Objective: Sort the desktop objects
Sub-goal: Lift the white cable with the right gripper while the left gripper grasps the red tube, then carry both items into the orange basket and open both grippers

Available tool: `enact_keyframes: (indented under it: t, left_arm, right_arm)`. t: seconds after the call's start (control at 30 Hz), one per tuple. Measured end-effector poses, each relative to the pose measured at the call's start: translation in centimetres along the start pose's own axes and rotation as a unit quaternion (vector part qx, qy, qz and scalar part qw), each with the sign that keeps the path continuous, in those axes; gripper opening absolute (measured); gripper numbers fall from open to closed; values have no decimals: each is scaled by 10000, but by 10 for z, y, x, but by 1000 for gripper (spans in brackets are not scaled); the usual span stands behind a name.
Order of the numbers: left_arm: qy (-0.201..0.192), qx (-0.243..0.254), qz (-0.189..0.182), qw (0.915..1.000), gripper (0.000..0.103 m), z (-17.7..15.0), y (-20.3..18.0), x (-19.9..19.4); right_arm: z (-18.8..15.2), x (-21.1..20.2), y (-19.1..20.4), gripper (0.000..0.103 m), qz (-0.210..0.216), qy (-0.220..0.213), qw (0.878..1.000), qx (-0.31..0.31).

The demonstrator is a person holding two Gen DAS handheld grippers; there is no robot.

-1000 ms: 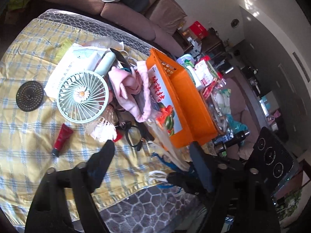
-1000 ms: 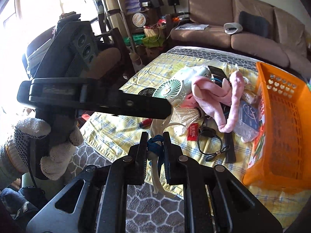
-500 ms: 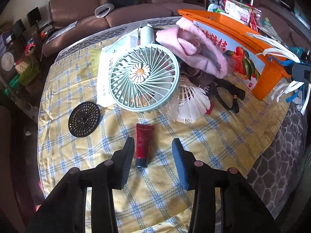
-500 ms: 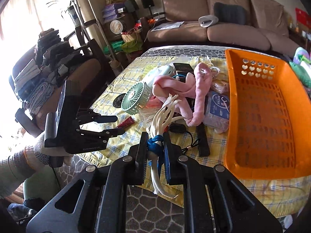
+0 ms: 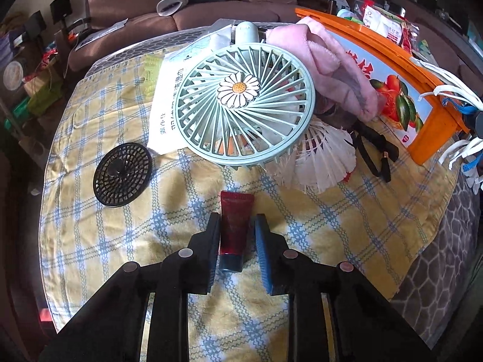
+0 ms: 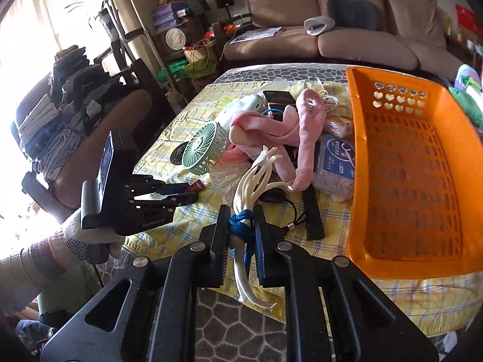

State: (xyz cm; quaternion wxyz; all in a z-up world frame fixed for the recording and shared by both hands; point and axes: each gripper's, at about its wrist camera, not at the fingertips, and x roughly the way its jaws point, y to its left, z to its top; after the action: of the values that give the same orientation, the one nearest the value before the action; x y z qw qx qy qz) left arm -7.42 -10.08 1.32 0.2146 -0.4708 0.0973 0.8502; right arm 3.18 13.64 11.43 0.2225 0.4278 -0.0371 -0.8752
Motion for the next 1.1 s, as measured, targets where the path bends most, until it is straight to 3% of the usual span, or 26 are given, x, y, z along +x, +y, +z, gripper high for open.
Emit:
enact_keyframes:
  t: [0.03,0.1,0.23,0.37,0.53,0.67,0.87,1.1]
  left_arm:
    - [-4,30,33,10000,33,0,-2,0]
    - [-34,74,96,9999,18,0,-3,0]
    - [-177,24,74,9998,17,0,-5,-13]
    - [-589,-88,-100,9982,18,8,-13,-55]
    - [-1107,84,-408,9930,18,39,-44,-108]
    - [-1287,206,-680,9891,18,71,-73,-128]
    - [-1288,335,-859,9874,18,113,-121,-122]
    - [-877,22,-1075,9903,18,172,-163,-73]
  right_arm:
    - [0,0,0,13,-4,-4,10000,-2]
    - [1,0,1,13,-20,-4,10000,-9]
    - [4,-5,1,13,-48,-71,10000,-23]
    - [9,-16,0,13,-91,-192,9998,-43]
    - [18,-30,-8,13,-202,-306,9993,54]
    - [25,-43,-21,13,-356,-372,9986,144]
    - [40,-70,-64,13,-629,-469,9959,440]
    - [70,-77,-131,13,-1087,-338,9913,663]
